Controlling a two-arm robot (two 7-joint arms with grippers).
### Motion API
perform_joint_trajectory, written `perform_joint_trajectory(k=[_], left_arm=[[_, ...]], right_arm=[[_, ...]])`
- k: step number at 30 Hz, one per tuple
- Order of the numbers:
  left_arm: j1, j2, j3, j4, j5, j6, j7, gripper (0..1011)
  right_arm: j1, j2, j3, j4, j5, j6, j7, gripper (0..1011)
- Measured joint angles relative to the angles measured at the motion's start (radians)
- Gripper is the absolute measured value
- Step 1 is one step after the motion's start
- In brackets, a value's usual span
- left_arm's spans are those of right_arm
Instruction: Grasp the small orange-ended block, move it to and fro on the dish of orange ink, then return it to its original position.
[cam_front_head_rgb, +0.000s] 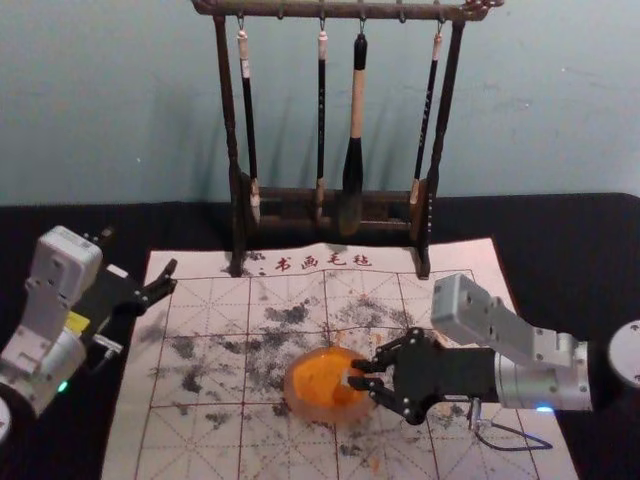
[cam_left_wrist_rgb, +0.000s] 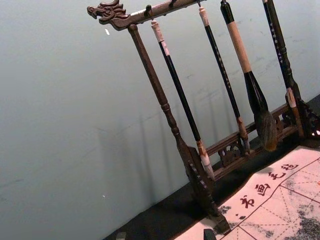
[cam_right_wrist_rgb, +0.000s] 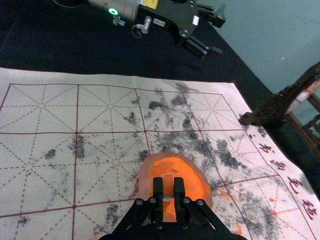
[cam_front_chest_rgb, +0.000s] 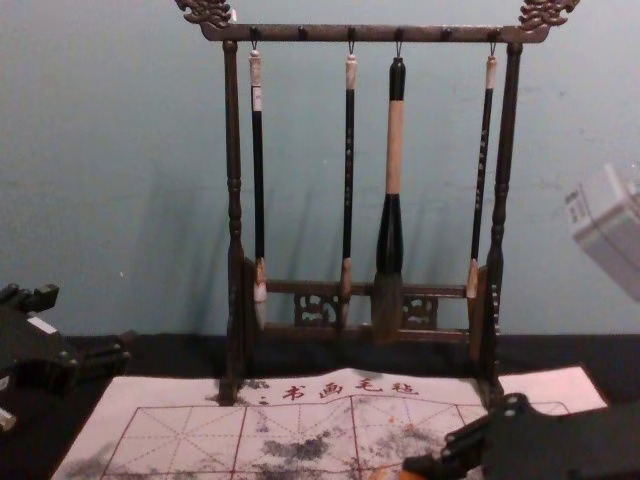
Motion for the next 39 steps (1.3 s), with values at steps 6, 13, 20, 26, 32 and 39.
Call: perform_joint_trajectory(k=[6,13,20,26,32,39], left_arm=[[0.0,0.0,0.0,0.0,0.0,0.0,0.0,1001],[0.0,0.0,0.0,0.0,0.0,0.0,0.0,1002],[0.0,0.0,0.0,0.0,0.0,0.0,0.0,1001],[0.0,0.0,0.0,0.0,0.0,0.0,0.0,1001],[0.0,0.0,0.0,0.0,0.0,0.0,0.0,1001],[0.0,0.0,0.0,0.0,0.0,0.0,0.0,1001]], right_arm=[[0.014,-0.014,-0.013,0.005,-0.01,0.005,0.0,101],[0.035,-0.034,-0.025,0.028,-0.025,0.014,-0.004,101],[0.059,-0.055,-0.031,0.063,-0.039,0.019,-0.013,101],[0.073,-0.068,-0.031,0.086,-0.047,0.024,-0.02,101],[0.077,-0.069,-0.023,0.093,-0.05,0.032,-0.028,101],[0.069,-0.049,-0.009,0.071,-0.05,0.041,-0.034,101]])
